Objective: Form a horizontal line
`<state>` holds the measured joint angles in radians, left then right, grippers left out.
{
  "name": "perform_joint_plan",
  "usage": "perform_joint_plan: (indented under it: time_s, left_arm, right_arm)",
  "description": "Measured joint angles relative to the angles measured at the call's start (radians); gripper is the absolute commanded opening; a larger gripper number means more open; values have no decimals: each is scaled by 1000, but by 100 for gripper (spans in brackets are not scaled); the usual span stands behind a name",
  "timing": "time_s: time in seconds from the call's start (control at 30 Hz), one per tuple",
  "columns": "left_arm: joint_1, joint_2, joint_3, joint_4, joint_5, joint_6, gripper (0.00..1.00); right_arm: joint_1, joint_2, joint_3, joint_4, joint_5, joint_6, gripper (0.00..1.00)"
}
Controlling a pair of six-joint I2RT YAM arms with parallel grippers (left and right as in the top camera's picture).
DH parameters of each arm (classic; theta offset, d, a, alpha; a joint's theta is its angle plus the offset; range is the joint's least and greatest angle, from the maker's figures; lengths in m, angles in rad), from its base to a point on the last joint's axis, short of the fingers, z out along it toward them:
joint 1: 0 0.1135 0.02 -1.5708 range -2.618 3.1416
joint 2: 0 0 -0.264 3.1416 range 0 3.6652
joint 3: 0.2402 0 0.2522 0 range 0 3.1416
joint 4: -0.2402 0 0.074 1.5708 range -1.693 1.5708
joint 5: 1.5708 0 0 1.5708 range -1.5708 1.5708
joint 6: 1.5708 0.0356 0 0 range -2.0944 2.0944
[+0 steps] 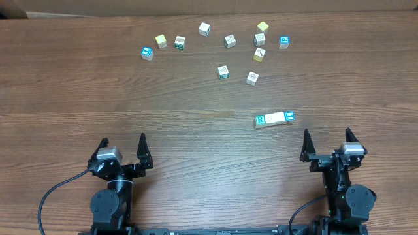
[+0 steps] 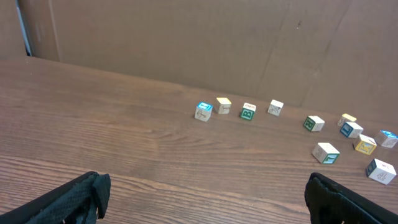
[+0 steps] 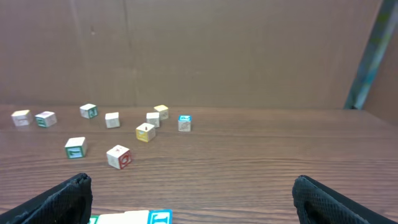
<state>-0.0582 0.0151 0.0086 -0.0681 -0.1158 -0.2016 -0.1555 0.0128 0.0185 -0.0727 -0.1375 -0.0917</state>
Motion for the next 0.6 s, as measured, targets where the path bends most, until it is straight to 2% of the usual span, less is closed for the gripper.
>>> perform_joint_plan:
  time_s: [0.6]
  left_arm:
    - [0,0,0,0,0,0,100]
  right_arm:
    - [0,0,0,0,14,-14,100]
